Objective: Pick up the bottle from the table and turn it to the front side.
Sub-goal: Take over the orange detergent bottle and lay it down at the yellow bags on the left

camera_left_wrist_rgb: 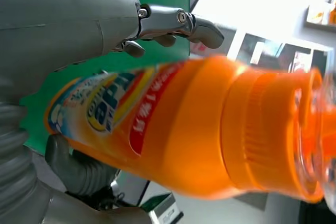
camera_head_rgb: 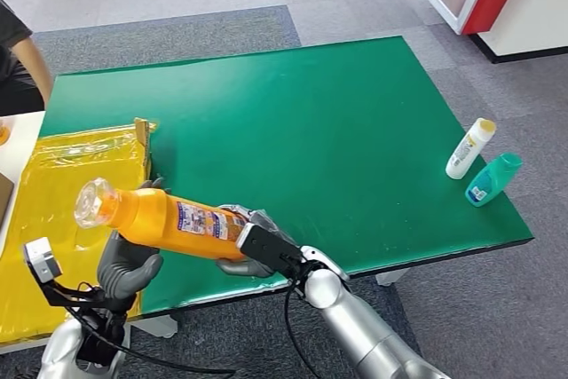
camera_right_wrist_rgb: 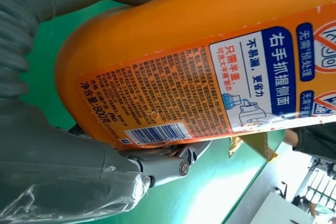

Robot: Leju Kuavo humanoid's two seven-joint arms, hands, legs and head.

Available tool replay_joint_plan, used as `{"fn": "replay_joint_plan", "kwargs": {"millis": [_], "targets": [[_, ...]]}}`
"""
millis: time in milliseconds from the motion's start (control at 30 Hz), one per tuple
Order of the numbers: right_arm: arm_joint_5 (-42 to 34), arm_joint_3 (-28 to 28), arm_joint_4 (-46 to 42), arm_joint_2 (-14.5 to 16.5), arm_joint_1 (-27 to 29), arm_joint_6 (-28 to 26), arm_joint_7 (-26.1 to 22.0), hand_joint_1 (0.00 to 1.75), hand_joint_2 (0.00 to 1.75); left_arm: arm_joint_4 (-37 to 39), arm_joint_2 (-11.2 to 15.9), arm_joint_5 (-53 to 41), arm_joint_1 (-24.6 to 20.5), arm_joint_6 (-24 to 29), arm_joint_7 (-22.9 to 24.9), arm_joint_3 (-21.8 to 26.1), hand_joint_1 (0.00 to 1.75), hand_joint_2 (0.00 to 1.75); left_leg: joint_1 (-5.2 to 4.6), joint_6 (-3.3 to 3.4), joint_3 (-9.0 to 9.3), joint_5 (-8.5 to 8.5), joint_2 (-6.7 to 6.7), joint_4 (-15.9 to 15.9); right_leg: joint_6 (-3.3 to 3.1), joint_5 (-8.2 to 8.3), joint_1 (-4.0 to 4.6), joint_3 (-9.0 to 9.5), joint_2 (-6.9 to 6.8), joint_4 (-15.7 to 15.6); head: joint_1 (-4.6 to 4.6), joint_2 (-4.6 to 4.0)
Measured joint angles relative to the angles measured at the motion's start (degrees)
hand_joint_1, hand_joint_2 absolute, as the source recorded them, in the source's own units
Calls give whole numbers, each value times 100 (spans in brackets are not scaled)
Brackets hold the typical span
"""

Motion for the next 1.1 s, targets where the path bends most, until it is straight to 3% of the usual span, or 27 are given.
{"fn": "replay_joint_plan", "kwargs": {"millis": [233, 333, 467, 500, 667, 833, 1100], "targets": [[33, 91, 594, 92, -237, -163, -113, 175, 175, 10, 363, 94, -258, 61, -25, -573, 3, 175, 0, -1, 0, 3, 0, 0, 0, 1, 0, 0, 0, 0, 2, 0], [59, 102, 781, 122, -273, -195, -161, 175, 175, 10, 462, 68, -329, 136, -36, -726, 48, 175, 0, -1, 0, 2, 0, 0, 0, 0, 0, 0, 0, 0, 2, 0], [77, 111, 935, 146, -297, -230, -192, 175, 175, 11, 564, 7, -389, 207, -67, -839, 138, 175, 0, -1, 0, 2, 0, 0, 0, 0, 0, -2, 0, 0, 1, 0], [83, 118, 960, 150, -299, -235, -198, 175, 175, 13, 584, -12, -400, 222, -79, -855, 145, 175, 0, -1, 0, 1, 0, 0, 0, 0, 0, -2, 0, 0, 1, 0], [95, 163, 1023, 157, -297, -242, -207, 175, 175, 21, 653, -97, -431, 284, -125, -912, 150, 175, 0, -1, 0, 2, 0, 0, 0, 0, 0, -2, 0, 0, 0, 0], [95, 194, 1058, 158, -296, -245, -207, 175, 175, 21, 700, -141, -448, 298, -139, -945, 175, 175, 0, -1, 0, 2, 0, 0, 0, 0, 0, -2, 0, 0, 1, 0], [83, 200, 1134, 159, -297, -249, -207, 175, 175, 21, 714, -373, -450, 467, -199, -991, 175, 175, 0, -1, 0, 2, 0, 0, 0, 0, 0, -2, 1, 0, 1, 0]]}}
